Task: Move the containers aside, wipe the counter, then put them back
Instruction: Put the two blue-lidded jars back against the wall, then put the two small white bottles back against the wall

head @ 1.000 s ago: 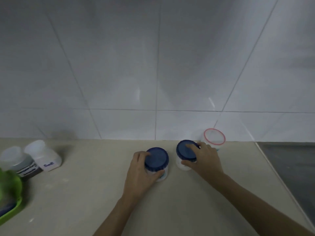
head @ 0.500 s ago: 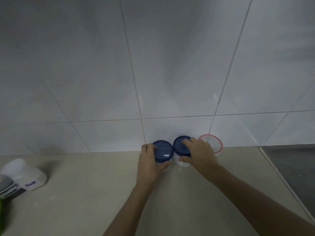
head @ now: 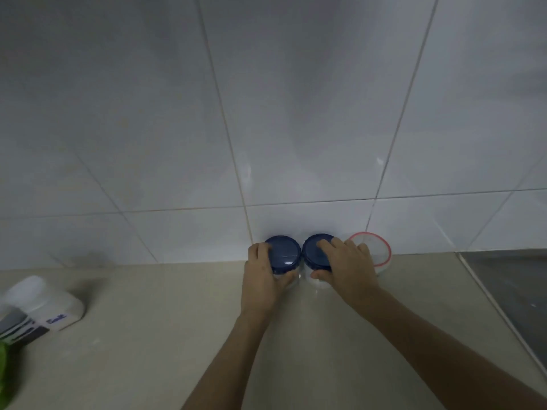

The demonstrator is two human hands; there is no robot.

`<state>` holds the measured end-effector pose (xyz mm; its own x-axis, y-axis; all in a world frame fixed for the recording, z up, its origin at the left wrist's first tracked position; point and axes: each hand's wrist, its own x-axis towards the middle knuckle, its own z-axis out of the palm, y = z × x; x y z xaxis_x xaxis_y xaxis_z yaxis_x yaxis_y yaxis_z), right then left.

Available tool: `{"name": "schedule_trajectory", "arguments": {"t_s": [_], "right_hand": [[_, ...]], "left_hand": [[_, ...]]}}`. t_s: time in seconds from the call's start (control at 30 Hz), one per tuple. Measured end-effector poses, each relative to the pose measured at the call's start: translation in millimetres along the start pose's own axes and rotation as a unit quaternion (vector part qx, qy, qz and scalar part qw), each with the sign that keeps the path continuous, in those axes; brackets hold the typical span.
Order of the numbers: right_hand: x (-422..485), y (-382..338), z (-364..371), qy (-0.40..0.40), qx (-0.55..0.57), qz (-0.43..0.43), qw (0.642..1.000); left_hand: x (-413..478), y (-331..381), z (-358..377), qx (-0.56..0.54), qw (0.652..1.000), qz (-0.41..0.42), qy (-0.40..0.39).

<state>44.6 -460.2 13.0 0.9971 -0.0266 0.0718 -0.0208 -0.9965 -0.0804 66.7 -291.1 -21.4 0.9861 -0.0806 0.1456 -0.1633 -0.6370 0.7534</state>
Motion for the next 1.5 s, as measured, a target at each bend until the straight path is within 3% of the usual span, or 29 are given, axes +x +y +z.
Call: {"name": "schedule_trajectory", "arguments": {"t_s": [0.1, 0.27, 0.57, 0.73, 0.87, 1.03, 1.1, 1.17, 1.33, 1.5], "right_hand": [[-15, 0, -10, 0.012, 0.027, -0.01, 1.0], [-85, -21, -12, 0.11, 0.178, -0.078, 0.975], [-119, -166, 17, -0.089, 0.23, -0.193, 0.95], [-82, -281, 20, -0.108, 0.226, -0.27, 0.93], [-44, -370, 9, -0.082, 0.228, -0.29, 0.926], [17, -461, -1, -0.021, 0.173, -0.295, 0.939], [41, -482, 0, -0.076, 0.09, -0.3, 0.947], [56, -492, 2, -0.146, 0.085, -0.299, 0.939], [57, -482, 3, -0.1, 0.117, -0.328, 0.932], [41, -412, -5, -0.069, 0.136, -0.328, 0.932]], "left_hand": [[-22, 1, -16, 0.032, 0.998, -0.031, -0.032], [-109, -45, -65, 0.094, 0.991, -0.082, -0.04], [-162, -147, -226, 0.249, 0.969, -0.003, 0.002], [-138, -196, -319, 0.273, 0.953, 0.038, 0.128], [-109, -228, -384, 0.257, 0.951, 0.007, 0.174], [-66, -262, -425, 0.203, 0.976, -0.047, 0.057], [-51, -267, -425, 0.188, 0.98, -0.057, -0.005], [-42, -268, -419, 0.194, 0.978, -0.063, -0.035], [-34, -270, -412, 0.217, 0.975, -0.046, 0.007], [-24, -251, -399, 0.236, 0.968, 0.051, -0.069]]}}
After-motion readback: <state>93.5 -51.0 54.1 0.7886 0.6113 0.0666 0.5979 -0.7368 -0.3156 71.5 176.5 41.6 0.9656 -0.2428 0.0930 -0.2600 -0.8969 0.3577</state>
